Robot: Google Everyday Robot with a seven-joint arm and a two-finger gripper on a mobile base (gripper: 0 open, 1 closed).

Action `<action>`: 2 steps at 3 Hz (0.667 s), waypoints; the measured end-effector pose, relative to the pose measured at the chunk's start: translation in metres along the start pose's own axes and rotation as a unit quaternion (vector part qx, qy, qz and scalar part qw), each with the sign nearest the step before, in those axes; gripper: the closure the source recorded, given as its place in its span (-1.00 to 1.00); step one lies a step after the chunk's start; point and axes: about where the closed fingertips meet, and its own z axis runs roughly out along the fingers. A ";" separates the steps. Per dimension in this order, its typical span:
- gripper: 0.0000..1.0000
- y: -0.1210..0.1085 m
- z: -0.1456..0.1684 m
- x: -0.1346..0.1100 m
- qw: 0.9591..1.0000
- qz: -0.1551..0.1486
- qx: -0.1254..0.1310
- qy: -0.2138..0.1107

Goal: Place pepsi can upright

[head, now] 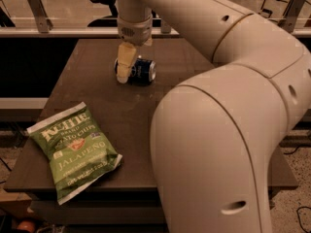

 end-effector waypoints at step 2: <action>-1.00 -0.006 0.020 -0.003 1.000 0.008 0.003 0.009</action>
Offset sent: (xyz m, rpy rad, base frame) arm 0.0070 0.0029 -0.0311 -0.0104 0.0509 0.0000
